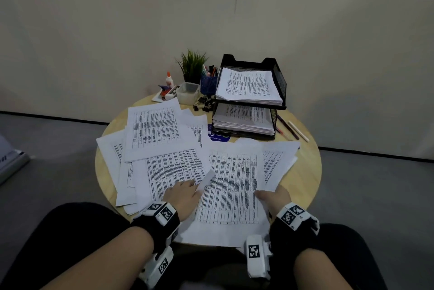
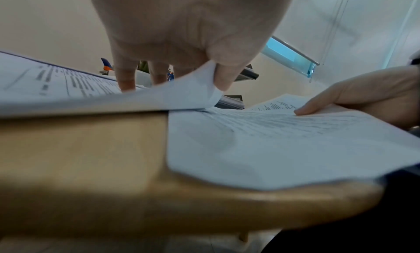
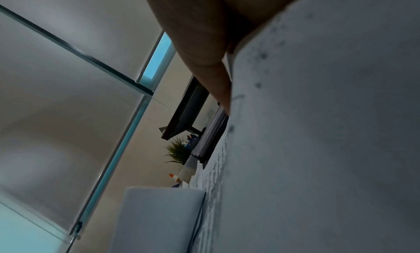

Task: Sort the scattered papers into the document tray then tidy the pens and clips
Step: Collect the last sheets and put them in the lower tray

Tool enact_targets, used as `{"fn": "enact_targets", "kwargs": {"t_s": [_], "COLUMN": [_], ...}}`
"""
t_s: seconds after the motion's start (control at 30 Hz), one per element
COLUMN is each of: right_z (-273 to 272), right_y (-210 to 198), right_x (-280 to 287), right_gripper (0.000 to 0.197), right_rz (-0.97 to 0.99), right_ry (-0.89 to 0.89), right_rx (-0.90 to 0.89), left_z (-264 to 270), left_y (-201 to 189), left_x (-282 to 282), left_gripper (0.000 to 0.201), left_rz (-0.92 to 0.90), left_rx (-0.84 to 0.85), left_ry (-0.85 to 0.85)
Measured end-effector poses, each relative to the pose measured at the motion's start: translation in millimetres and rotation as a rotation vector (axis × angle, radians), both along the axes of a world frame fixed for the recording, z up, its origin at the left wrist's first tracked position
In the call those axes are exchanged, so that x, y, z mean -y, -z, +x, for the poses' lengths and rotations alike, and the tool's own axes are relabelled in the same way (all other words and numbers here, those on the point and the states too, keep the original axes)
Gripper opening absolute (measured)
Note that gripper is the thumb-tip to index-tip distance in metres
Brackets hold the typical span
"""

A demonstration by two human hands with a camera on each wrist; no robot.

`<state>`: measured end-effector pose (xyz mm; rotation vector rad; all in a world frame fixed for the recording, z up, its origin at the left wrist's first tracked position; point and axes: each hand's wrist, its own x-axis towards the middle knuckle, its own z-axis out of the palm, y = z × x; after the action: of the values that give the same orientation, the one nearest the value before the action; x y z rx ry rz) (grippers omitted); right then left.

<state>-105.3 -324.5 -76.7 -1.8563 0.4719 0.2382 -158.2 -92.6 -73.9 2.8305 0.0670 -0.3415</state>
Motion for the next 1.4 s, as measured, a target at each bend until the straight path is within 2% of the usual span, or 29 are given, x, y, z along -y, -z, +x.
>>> {"fn": "enact_targets", "kwargs": {"t_s": [0.1,0.2,0.3,0.4,0.5,0.6,0.7,0.73,0.8,0.87,0.97,1.07,1.17,1.27,1.33,1.4], "right_z": [-0.7,-8.6,-15.6,-20.2,-25.8,-30.5,-34.3,-33.7,-31.1,-25.7,-17.2,-6.9,2.8,8.5,11.0,10.4], "right_y": [-8.6,-28.7,-50.1,-73.6,-101.2,-125.8,-148.7,-155.5,-169.4,-180.5,-190.7,-187.4,-174.2,-141.8,-104.2,-70.7], "right_x": [7.1,18.9,31.0,37.3,38.8,37.6,33.5,31.6,27.4,21.1,8.3,-3.4,-14.9,-26.6,-32.6,-36.0], "right_gripper": [0.050,0.037,0.032,0.026,0.028,0.034,0.037,0.036,0.033,0.028,0.031,0.032,0.033,0.036,0.042,0.036], "right_rz": [0.041,-0.053,-0.088,-0.086,-0.121,-0.237,-0.314,-0.331,-0.370,-0.406,-0.384,-0.335,-0.250,-0.180,-0.122,-0.045], "right_ry": [0.012,0.007,-0.005,-0.011,-0.012,-0.063,-0.139,-0.162,-0.194,-0.205,-0.208,-0.168,-0.176,-0.260,-0.279,-0.255], "right_rx": [0.079,0.130,0.195,0.280,0.400,0.477,0.542,0.571,0.619,0.660,0.708,0.732,0.719,0.562,0.441,0.330], "left_z": [2.0,2.2,0.7,-2.7,-6.9,-9.8,-8.1,-4.4,5.2,13.5,19.7,20.3,20.4,24.2,24.0,20.9], "left_y": [-4.5,-10.1,-15.3,-19.7,-23.5,-25.0,-30.4,-30.6,-28.7,-24.2,-17.7,-13.7,-12.0,-4.7,1.8,7.4], "left_x": [-2.7,-6.8,-12.1,-8.7,-0.5,-0.1,-6.4,-12.1,-29.0,-51.6,-76.1,-83.9,-86.2,-91.4,-93.7,-93.4], "left_gripper": [0.042,0.039,0.042,0.043,0.047,0.078,0.074,0.070,0.059,0.057,0.056,0.048,0.047,0.031,0.036,0.045], "left_rz": [-0.192,-0.410,-0.552,-0.557,-0.502,-0.507,-0.601,-0.560,-0.346,-0.171,-0.064,0.019,0.060,-0.014,-0.067,-0.035], "left_rx": [-0.029,-0.084,-0.059,-0.077,-0.147,-0.235,-0.298,-0.264,-0.128,-0.035,-0.135,-0.197,-0.170,-0.086,-0.050,-0.058], "left_ry": [-0.096,-0.232,-0.308,-0.252,-0.142,0.006,-0.024,-0.048,-0.101,-0.212,-0.257,-0.158,-0.095,-0.193,-0.282,-0.330]}}
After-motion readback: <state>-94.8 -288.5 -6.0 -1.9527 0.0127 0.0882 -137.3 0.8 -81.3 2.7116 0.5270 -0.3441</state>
